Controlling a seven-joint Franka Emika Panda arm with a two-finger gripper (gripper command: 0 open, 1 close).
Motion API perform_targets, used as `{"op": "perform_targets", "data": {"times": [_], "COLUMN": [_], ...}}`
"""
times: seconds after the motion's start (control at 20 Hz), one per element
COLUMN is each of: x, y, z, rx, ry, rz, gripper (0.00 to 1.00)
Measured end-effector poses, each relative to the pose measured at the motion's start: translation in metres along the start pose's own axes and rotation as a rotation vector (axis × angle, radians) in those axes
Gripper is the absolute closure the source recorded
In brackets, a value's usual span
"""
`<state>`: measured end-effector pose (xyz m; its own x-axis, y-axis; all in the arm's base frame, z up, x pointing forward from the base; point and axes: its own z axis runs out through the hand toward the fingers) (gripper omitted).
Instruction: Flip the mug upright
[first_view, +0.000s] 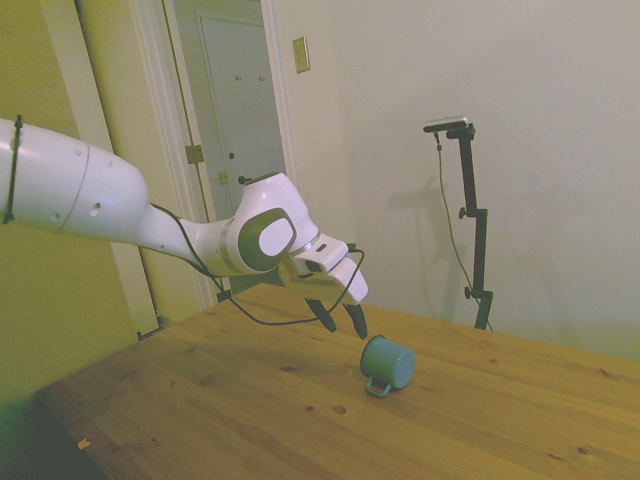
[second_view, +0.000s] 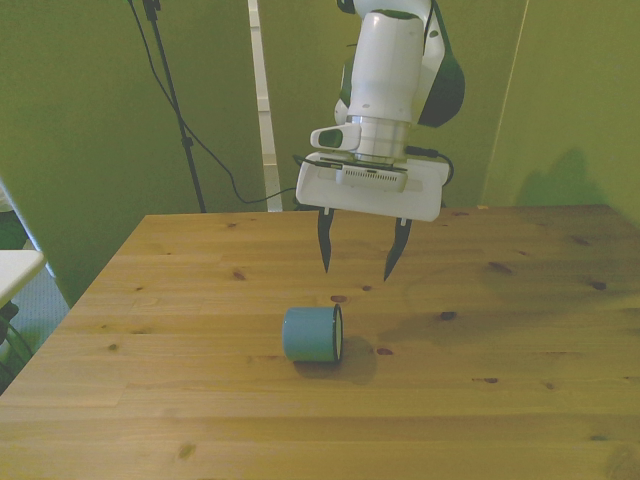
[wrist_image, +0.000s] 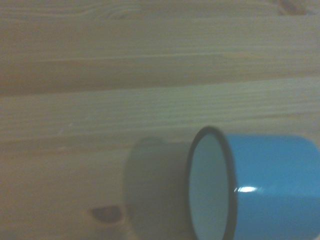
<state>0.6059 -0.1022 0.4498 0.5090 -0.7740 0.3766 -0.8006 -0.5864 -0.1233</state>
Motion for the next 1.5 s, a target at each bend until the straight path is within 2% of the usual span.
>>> {"op": "perform_targets", "data": {"times": [0.5, 0.8, 1.0, 1.4, 1.45, 1.5], "x": [-0.015, -0.017, -0.015, -0.014, -0.013, -0.012], "y": [-0.044, -0.047, -0.045, -0.043, -0.044, -0.044], "z": [0.032, 0.059, 0.066, 0.083, 0.085, 0.087], "rx": [-0.191, -0.312, -0.382, -0.468, -0.474, -0.476], "ry": [0.216, 0.313, 0.377, 0.451, 0.458, 0.463], "rz": [0.001, 0.025, 0.031, 0.038, 0.039, 0.039], "gripper": [0.00, 0.00, 0.00, 0.00, 1.00, 1.00]}}
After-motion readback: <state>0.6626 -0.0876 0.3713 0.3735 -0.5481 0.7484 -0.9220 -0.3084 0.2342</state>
